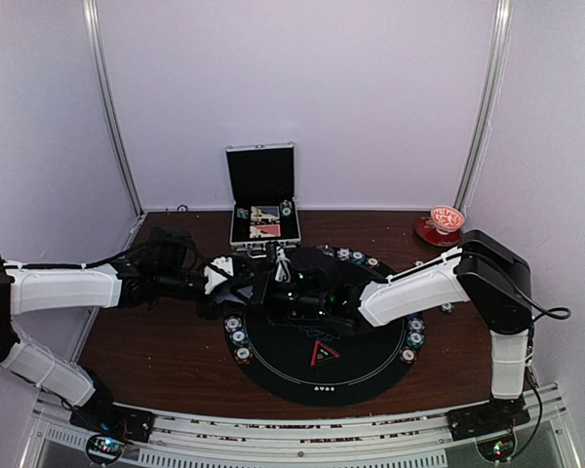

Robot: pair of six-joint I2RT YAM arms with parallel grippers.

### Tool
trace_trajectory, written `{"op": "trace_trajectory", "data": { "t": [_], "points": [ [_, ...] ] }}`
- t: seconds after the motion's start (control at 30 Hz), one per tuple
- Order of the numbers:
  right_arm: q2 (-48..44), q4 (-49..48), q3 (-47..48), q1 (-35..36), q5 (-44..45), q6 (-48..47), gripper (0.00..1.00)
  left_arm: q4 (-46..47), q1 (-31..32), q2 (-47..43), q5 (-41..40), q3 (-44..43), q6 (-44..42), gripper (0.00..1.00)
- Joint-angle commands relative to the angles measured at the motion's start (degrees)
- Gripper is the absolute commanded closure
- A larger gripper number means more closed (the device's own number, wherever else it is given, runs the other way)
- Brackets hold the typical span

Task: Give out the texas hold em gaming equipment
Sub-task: Pass from the right arm to the left

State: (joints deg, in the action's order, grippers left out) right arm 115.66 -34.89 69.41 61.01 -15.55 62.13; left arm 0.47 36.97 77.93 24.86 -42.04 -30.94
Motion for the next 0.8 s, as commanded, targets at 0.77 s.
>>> {"op": "trace_trajectory", "data": {
  "t": [0.77],
  "points": [
    [0.77, 7.29, -0.83, -3.13, -1.76, -6.05, 0.68, -5.10, 0.22, 2.86, -1.51, 0.29, -5.16, 0.69]
  ]
}}
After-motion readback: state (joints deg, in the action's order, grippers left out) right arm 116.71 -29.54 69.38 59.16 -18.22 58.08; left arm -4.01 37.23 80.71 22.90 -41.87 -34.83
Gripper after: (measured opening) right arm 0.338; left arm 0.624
